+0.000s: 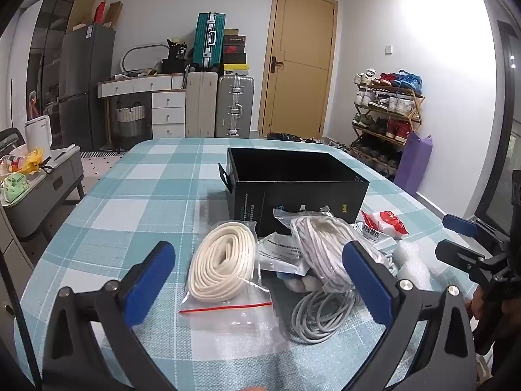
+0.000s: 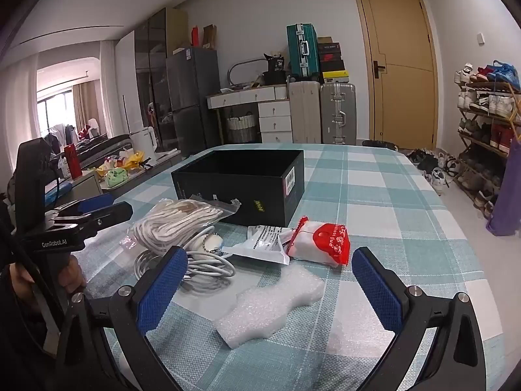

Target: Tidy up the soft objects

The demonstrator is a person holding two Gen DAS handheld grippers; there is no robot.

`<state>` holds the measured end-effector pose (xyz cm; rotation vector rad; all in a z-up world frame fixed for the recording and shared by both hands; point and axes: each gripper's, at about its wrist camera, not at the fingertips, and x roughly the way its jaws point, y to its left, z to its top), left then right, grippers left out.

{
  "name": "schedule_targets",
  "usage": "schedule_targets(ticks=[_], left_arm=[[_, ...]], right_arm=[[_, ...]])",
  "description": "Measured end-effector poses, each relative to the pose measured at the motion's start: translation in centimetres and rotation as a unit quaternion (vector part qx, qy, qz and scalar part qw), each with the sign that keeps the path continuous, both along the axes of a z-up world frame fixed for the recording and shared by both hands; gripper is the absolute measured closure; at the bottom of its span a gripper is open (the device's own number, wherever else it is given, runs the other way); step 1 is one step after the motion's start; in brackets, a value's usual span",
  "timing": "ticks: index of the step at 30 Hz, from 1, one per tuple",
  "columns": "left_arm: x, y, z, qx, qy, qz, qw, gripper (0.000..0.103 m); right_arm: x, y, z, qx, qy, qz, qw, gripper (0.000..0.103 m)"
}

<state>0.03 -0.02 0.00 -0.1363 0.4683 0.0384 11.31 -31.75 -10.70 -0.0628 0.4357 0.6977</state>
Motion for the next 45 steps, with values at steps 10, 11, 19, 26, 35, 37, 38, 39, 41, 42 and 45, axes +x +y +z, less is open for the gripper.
schedule_targets(ticks=[10, 11, 19, 26, 35, 37, 38, 39, 41, 42, 45], left_arm=[[-0.03, 0.02, 0.00, 0.001, -0.003, 0.001, 1.0000, 0.000], [-0.01, 0.00, 0.00, 0.001, -0.002, 0.000, 1.0000, 0.000], [-0.01, 0.08, -0.04, 0.001, -0.003, 0.001, 1.0000, 0.000], [-0.08, 0.33, 0.23, -0.003, -0.004, 0.000, 1.0000, 0.000], [-0.21, 0.27, 0.29, -0.002, -0.004, 0.000, 1.0000, 0.000], [-0.17, 0.13, 0.17, -0.001, -0.004, 0.000, 1.0000, 0.000], [-0.15, 0.13, 0.17, -0.001, -0.003, 0.000, 1.0000, 0.000], [-0.18, 0.14, 0.18, -0.001, -0.003, 0.000, 1.0000, 0.000], [-0.17, 0.19, 0.18, 0.001, -0.003, 0.000, 1.0000, 0.000], [-0.13, 0.15, 0.13, 0.002, -0.002, 0.000, 1.0000, 0.000], [-0.05, 0.17, 0.10, 0.005, -0.001, 0.002, 1.0000, 0.000]], right_arm=[[0.09, -0.10, -0.16, 0.003, -0.003, 0.001, 1.000, 0.000], [0.10, -0.12, -0.22, 0.002, -0.001, 0.001, 1.000, 0.000], [0.01, -0.10, -0.07, -0.001, 0.002, 0.002, 1.000, 0.000], [-0.04, 0.12, -0.15, -0.006, 0.000, 0.002, 1.000, 0.000], [0.02, 0.25, -0.24, -0.006, -0.002, 0.001, 1.000, 0.000], [0.08, 0.22, -0.28, -0.007, -0.002, 0.000, 1.000, 0.000], [0.06, 0.23, -0.26, -0.008, -0.002, 0.000, 1.000, 0.000], [0.07, 0.20, -0.25, -0.008, -0.001, 0.001, 1.000, 0.000], [0.06, 0.11, -0.23, -0.008, -0.002, 0.001, 1.000, 0.000], [0.10, 0.20, -0.26, -0.008, -0.001, 0.001, 1.000, 0.000], [0.10, 0.21, -0.29, -0.009, -0.002, -0.002, 1.000, 0.000]])
